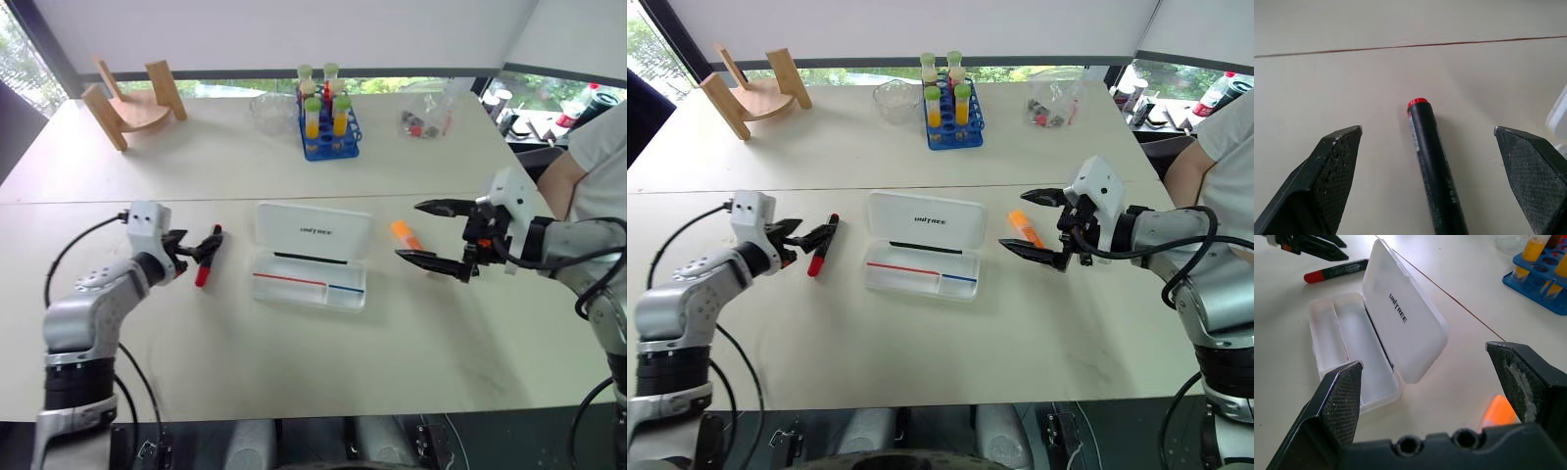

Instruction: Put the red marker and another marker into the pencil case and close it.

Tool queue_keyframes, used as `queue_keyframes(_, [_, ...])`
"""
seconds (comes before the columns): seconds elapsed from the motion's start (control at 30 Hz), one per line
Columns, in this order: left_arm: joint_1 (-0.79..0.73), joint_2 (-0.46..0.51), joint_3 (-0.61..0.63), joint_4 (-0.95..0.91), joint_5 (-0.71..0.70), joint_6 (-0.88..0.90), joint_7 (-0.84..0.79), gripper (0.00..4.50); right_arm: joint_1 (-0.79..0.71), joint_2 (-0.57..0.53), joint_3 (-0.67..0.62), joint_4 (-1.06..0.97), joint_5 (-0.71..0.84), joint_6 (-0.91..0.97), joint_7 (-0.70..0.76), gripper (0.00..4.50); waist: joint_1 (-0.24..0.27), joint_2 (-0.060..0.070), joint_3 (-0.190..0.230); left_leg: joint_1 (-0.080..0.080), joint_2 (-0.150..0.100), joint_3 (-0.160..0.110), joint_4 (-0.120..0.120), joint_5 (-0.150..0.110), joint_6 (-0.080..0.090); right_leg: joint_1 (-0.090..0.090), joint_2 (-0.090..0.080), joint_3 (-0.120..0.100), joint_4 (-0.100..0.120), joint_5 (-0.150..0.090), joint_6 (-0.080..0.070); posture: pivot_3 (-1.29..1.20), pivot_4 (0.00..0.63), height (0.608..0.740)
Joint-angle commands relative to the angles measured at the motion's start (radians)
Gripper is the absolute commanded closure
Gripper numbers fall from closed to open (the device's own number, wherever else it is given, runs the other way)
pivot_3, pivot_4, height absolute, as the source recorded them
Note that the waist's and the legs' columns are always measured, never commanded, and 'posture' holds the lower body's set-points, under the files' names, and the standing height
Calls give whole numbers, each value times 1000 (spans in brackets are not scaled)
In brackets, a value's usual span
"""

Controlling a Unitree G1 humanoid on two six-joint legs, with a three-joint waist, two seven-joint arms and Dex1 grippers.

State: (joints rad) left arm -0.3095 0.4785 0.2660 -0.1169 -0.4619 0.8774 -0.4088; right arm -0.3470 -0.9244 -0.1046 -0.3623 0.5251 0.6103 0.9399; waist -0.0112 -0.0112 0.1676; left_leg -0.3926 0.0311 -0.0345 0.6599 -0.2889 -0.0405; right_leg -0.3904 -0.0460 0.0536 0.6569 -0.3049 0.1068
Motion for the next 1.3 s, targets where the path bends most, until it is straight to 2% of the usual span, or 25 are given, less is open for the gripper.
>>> queue_keyframes(0.03, [-13,-18,-3,-3,18,44,68,564,18,-51,-67,-57,66,44,53,0,-1,0,0,0,0,0,0,0,0,0,0,0,0,0,0,0,150,740])
queue_keyframes(0.07, [-11,-23,0,1,17,60,81,904,33,-66,-82,-71,86,55,73,0,-1,0,0,0,0,0,0,0,0,0,0,0,0,0,0,0,150,740])
queue_keyframes(0.23, [-1,-8,5,13,17,90,91,3442,75,-107,-139,-103,148,88,122,0,-2,0,0,1,0,0,0,0,0,1,0,0,0,0,0,0,150,740])
queue_keyframes(0.3, [-9,2,13,14,9,95,80,4264,83,-115,-146,-104,147,86,131,0,-2,0,0,1,0,0,1,0,0,1,0,0,1,0,0,0,150,740])
queue_keyframes(0.4, [-35,59,-26,-19,-2,-18,-60,4264,79,-119,-152,-95,144,80,132,0,-4,0,0,1,0,1,2,0,0,1,0,0,2,0,0,0,150,740])
queue_keyframes(0.5, [-69,148,-80,-110,-74,-158,-354,4264,66,-120,-176,-94,189,107,138,0,0,-1,1,1,0,1,2,0,0,-1,1,0,3,0,0,0,150,740])
queue_keyframes(0.6, [-129,287,-186,-190,-147,-238,-726,4264,69,-133,-191,-107,230,133,159,0,4,-1,1,0,0,1,2,1,-2,-1,0,0,3,0,-1,0,150,740])
queue_keyframes(0.7, [-203,326,-308,-149,-112,-320,-893,4264,72,-138,-182,-110,217,124,153,0,0,1,1,1,-1,2,1,1,-2,1,-1,0,1,0,-1,0,150,740])
queue_keyframes(0.83, [-267,308,-396,-83,-58,-390,-965,4264,73,-133,-176,-111,200,113,138,0,-4,2,2,1,0,2,1,1,-2,1,1,1,1,0,0,0,150,740])
queue_keyframes(0.97, [-372,171,-566,120,149,-610,-955,4264,117,-126,-213,-158,214,131,98,0,8,1,3,0,0,1,2,0,-1,0,2,1,2,0,0,0,150,740])
queue_keyframes(1.07, [-425,108,-616,276,254,-735,-941,4264,149,-126,-240,-188,223,142,78,0,8,0,3,-1,-1,1,3,0,-1,0,1,1,2,0,0,0,150,740])
queue_keyframes(1.27, [-480,52,-650,456,351,-871,-943,4264,192,-124,-269,-225,233,154,47,0,-1,0,4,-2,0,1,3,0,0,-2,2,1,3,0,0,0,150,740])
queue_keyframes(1.3, [-486,45,-651,480,365,-889,-938,3764,195,-125,-271,-229,235,155,44,0,-1,0,4,-1,0,1,3,0,0,-2,2,1,3,0,0,0,150,740])
